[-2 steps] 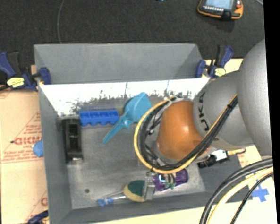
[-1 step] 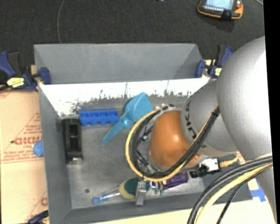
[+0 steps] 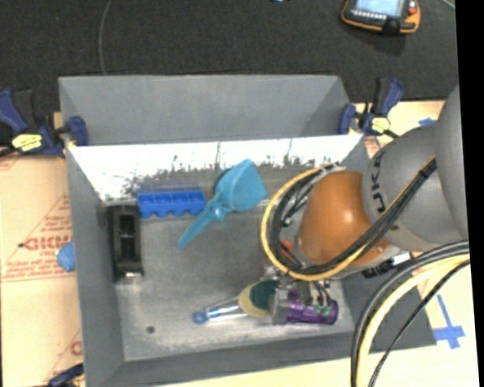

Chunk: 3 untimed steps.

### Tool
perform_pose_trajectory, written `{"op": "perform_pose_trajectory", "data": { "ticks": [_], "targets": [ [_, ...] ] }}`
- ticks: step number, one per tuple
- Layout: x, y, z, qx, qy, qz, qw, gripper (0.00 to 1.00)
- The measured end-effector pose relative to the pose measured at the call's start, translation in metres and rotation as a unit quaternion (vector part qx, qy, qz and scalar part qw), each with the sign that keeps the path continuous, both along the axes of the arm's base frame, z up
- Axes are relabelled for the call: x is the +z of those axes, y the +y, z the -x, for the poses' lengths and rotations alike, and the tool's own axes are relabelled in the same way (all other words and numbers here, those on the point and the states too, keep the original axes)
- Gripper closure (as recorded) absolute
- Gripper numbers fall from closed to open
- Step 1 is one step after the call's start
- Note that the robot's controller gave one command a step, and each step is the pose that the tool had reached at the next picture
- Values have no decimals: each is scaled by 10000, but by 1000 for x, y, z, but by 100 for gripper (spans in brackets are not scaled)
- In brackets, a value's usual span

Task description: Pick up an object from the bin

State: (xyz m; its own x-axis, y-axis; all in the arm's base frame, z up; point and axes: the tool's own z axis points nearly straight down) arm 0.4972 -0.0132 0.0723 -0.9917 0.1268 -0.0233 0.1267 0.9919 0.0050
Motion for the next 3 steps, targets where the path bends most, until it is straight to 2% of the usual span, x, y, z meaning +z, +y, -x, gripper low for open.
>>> {"op": "perform_pose_trajectory", "data": {
  "ticks": [1,3],
  "targets": [
    [0,0,0,-2,0,0,10000,100],
    [52,0,1,-6,18,-6,10000,100]
  ]
}}
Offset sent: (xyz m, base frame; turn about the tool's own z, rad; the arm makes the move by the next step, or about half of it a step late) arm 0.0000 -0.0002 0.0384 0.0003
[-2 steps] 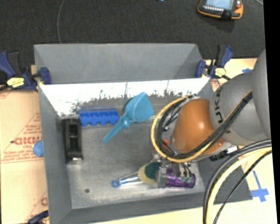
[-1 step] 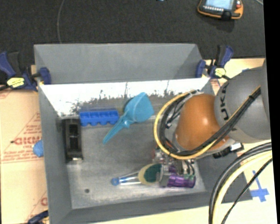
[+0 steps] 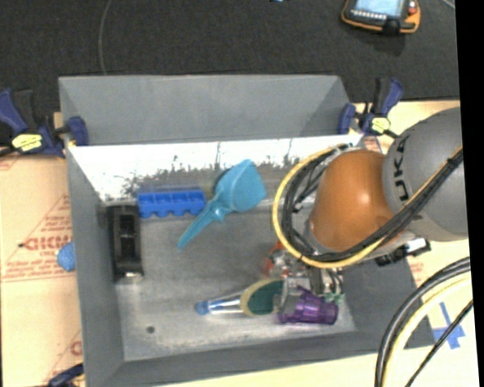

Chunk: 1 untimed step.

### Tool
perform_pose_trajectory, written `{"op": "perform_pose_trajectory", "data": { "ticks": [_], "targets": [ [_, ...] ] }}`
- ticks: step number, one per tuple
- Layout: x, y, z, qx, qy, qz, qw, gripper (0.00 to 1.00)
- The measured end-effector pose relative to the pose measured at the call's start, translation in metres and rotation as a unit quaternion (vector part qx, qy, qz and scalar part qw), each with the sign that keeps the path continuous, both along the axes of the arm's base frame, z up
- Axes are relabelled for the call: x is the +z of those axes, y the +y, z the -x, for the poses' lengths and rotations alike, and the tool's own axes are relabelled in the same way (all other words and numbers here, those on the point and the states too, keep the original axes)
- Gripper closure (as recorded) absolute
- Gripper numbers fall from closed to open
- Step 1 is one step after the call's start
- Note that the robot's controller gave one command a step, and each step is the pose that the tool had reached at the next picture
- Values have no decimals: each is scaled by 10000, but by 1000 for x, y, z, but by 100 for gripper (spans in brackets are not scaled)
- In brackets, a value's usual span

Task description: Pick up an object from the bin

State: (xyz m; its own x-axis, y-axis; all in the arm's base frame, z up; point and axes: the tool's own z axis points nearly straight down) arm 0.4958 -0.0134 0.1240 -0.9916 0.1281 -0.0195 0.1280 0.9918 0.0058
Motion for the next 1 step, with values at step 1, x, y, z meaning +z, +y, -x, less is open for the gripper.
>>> {"op": "perform_pose_trajectory", "data": {
  "ticks": [1],
  "targets": [
    [24,0,0,-3,-4,-1,10000,100]
  ]
}}
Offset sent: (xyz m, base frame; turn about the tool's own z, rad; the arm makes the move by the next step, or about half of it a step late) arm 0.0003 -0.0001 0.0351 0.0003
